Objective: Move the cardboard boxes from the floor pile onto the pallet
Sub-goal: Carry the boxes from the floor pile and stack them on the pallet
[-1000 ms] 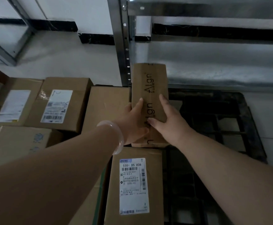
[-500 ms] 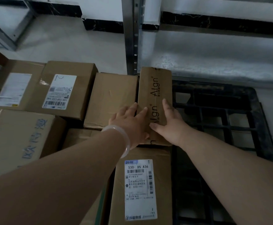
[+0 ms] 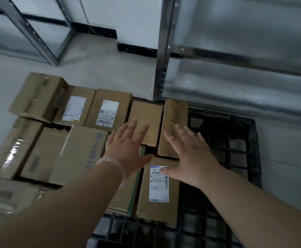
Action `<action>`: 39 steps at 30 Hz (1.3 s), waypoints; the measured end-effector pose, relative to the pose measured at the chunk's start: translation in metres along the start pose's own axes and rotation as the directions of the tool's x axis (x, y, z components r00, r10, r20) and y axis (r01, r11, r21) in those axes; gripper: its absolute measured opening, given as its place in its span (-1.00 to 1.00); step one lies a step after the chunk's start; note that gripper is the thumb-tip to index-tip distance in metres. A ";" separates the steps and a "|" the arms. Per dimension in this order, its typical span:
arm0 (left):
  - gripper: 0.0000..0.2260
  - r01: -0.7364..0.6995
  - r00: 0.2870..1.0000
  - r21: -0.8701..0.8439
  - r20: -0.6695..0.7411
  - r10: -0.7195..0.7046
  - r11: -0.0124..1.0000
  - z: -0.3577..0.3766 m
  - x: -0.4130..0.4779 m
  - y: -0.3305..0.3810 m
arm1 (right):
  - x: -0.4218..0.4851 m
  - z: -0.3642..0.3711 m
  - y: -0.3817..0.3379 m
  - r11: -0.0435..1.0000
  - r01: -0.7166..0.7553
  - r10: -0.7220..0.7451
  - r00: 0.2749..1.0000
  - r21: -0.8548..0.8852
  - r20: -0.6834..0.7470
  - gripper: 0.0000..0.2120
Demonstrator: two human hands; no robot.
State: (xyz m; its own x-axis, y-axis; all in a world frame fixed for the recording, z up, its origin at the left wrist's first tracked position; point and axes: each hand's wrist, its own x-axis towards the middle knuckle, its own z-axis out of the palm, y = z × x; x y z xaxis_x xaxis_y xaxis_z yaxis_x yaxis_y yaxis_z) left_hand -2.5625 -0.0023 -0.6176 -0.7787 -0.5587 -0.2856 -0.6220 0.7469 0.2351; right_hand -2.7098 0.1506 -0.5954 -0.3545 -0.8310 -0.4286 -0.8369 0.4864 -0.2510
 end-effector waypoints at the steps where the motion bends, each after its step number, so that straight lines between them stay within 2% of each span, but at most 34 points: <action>1: -0.17 0.018 1.000 -0.008 -0.017 -0.018 1.000 -0.022 -0.017 0.002 | -0.013 -0.020 -0.015 0.999 0.035 -0.035 0.999 -0.020 -0.006 0.00; 5: -0.14 0.104 0.992 -0.027 -0.068 -0.106 0.994 -0.110 -0.093 0.008 | -0.073 -0.096 -0.075 0.979 0.183 -0.187 0.982 -0.089 -0.039 -0.04; 9: -0.10 0.249 0.955 -0.073 -0.147 -0.257 0.966 -0.185 -0.189 0.014 | -0.135 -0.150 -0.138 0.919 0.346 -0.347 0.938 -0.188 0.031 -0.08; 16: -0.13 0.504 0.805 -0.163 -0.267 -0.529 0.848 -0.273 -0.380 0.017 | -0.241 -0.202 -0.263 0.717 0.616 -0.617 0.779 -0.326 0.114 -0.06; 21: -0.14 0.640 0.660 -0.224 -0.329 -0.675 0.735 -0.302 -0.507 -0.005 | -0.307 -0.217 -0.364 0.546 0.772 -0.775 0.613 -0.327 0.155 -0.06; 28: -0.16 0.767 0.405 -0.353 -0.383 -0.831 0.536 -0.304 -0.685 -0.069 | -0.393 -0.166 -0.531 0.244 0.884 -0.909 0.351 -0.398 0.223 -0.11; 31: -0.16 0.817 0.302 -0.380 -0.361 -0.882 0.435 -0.292 -0.777 -0.103 | -0.438 -0.125 -0.611 0.156 0.910 -0.919 0.277 -0.385 0.281 -0.12; 39: -0.16 0.871 0.098 -0.428 -0.328 -0.940 0.240 -0.273 -0.970 -0.182 | -0.556 -0.046 -0.787 0.004 0.939 -0.932 0.128 -0.345 0.338 -0.14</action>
State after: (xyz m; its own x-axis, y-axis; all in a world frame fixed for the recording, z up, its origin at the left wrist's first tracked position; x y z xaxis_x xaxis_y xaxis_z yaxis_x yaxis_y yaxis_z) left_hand -1.7167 0.3051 -0.1302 0.4812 -0.8748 0.0554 -0.8629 -0.4616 0.2056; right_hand -1.8732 0.2171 -0.1199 0.8757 -0.4691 -0.1144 -0.4802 -0.8710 -0.1037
